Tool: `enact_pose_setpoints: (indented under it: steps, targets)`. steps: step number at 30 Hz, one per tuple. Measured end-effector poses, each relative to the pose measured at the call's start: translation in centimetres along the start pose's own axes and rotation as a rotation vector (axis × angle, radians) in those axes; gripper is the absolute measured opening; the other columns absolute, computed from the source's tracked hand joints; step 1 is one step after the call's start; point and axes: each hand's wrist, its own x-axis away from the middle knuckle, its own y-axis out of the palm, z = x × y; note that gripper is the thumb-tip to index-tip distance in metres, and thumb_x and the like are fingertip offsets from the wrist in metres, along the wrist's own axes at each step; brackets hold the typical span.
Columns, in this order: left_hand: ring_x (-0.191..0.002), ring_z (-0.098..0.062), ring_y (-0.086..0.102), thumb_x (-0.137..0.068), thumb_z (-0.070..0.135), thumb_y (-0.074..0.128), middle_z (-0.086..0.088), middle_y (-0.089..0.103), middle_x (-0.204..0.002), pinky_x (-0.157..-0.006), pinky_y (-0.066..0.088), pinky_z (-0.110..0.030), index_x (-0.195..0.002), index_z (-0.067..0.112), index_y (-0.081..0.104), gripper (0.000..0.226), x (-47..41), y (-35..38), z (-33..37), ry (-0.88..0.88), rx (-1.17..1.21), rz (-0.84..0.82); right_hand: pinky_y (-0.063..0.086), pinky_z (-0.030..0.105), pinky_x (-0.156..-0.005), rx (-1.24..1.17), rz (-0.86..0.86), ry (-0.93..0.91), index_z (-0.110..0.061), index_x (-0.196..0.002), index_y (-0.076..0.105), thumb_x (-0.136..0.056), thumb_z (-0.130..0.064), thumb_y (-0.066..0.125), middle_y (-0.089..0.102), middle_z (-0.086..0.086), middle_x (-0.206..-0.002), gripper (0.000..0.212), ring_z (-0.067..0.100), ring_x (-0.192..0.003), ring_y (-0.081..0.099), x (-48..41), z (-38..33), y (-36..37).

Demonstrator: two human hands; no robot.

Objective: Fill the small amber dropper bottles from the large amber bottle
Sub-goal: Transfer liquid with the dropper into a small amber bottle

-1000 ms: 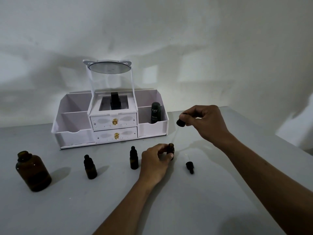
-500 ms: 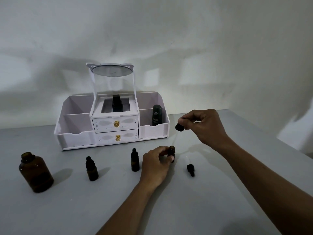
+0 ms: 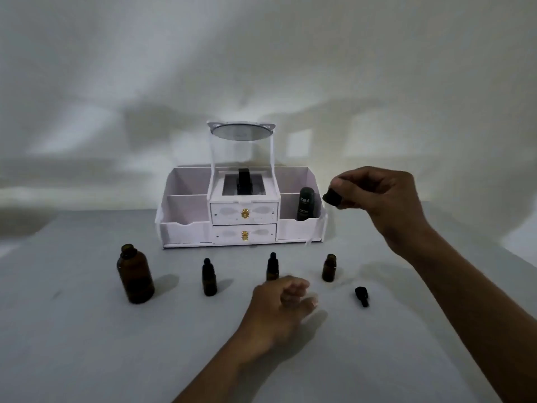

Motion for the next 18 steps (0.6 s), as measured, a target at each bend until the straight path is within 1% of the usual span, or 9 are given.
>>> enact_pose_setpoints:
  steps: [2,4,6,8,10,12,14,16,18]
  targets:
    - [-0.09,-0.001,0.068,-0.075,0.036,0.079,0.011,0.073,-0.098,-0.09,0.053,-0.021,-0.103,0.029,0.071,0.03,2.5,-2.7,-0.8,-0.008,0.0,-0.024,0.062,0.039,-0.074,-0.047,-0.142,0.02,-0.01,-0.084,0.077,-0.081,-0.01,0.076,0.078,0.008,-0.075,0.003,0.025,-0.072,0.076,0.4,-1.0,2.2]
    - [-0.088,-0.002,0.069,-0.075,0.034,0.079,0.01,0.074,-0.095,-0.089,0.054,-0.022,-0.102,0.029,0.072,0.027,5.1,-6.2,-1.7,-0.028,-0.033,0.006,0.063,0.041,-0.077,-0.073,-0.251,0.026,-0.008,-0.085,0.077,-0.076,-0.017,0.077,0.078,0.01,-0.077,0.013,0.027,-0.074,0.077,0.9,-1.9,5.1]
    - [-0.087,0.001,0.069,-0.078,0.031,0.077,0.012,0.074,-0.095,-0.088,0.054,-0.02,-0.104,0.029,0.071,0.026,7.4,-9.9,-2.5,-0.064,-0.08,0.08,0.063,0.041,-0.081,-0.066,-0.314,0.03,-0.009,-0.088,0.078,-0.073,-0.023,0.077,0.079,0.008,-0.079,0.021,0.026,-0.077,0.078,1.1,-2.4,8.2]
    - [-0.084,0.004,0.067,-0.081,0.026,0.075,0.015,0.073,-0.093,-0.084,0.053,-0.015,-0.101,0.029,0.071,0.021,9.1,-13.2,-3.7,-0.105,-0.104,0.223,0.062,0.042,-0.084,-0.078,-0.349,0.023,-0.012,-0.09,0.079,-0.075,-0.022,0.079,0.08,0.005,-0.082,0.018,0.024,-0.08,0.078,0.9,-2.7,11.3]
    - [-0.082,0.005,0.065,-0.081,0.029,0.074,0.02,0.069,-0.092,-0.078,0.052,-0.009,-0.099,0.031,0.071,0.018,10.3,-15.9,-4.9,-0.15,-0.117,0.394,0.062,0.044,-0.085,-0.115,-0.351,-0.002,-0.013,-0.088,0.079,-0.08,-0.012,0.079,0.08,0.004,-0.081,0.008,0.023,-0.081,0.078,0.6,-2.9,14.4]
    - [-0.08,0.007,0.061,-0.081,0.029,0.074,0.024,0.064,-0.09,-0.067,0.047,-0.002,-0.102,0.031,0.07,0.022,10.8,-18.0,-6.2,-0.16,-0.119,0.527,0.061,0.045,-0.086,-0.15,-0.318,-0.007,-0.014,-0.086,0.078,-0.083,-0.008,0.077,0.079,0.002,-0.08,0.007,0.022,-0.08,0.077,0.1,-3.2,17.2]
    - [-0.08,0.008,0.059,-0.081,0.025,0.074,0.023,0.062,-0.09,-0.06,0.041,0.002,-0.109,0.026,0.068,0.028,10.8,-19.6,-7.4,-0.164,-0.104,0.63,0.061,0.047,-0.086,-0.184,-0.289,-0.012,-0.018,-0.086,0.077,-0.084,-0.008,0.077,0.079,0.0,-0.079,0.01,0.021,-0.08,0.077,-0.4,-3.5,19.7]
    - [-0.082,0.006,0.061,-0.08,0.023,0.075,0.019,0.064,-0.093,-0.058,0.041,0.001,-0.115,0.023,0.067,0.036,10.3,-20.5,-8.3,-0.167,-0.074,0.689,0.061,0.048,-0.085,-0.209,-0.281,-0.017,-0.02,-0.085,0.077,-0.085,-0.008,0.076,0.079,0.001,-0.079,0.012,0.022,-0.081,0.077,-0.9,-3.6,21.7]
    - [-0.083,0.002,0.064,-0.076,0.027,0.08,0.012,0.068,-0.099,-0.062,0.045,-0.002,-0.118,0.022,0.066,0.045,9.4,-21.0,-8.8,-0.16,-0.023,0.721,0.061,0.047,-0.085,-0.218,-0.281,-0.011,-0.014,-0.088,0.078,-0.085,-0.008,0.075,0.079,0.003,-0.079,0.007,0.022,-0.081,0.077,-1.3,-3.6,23.1]
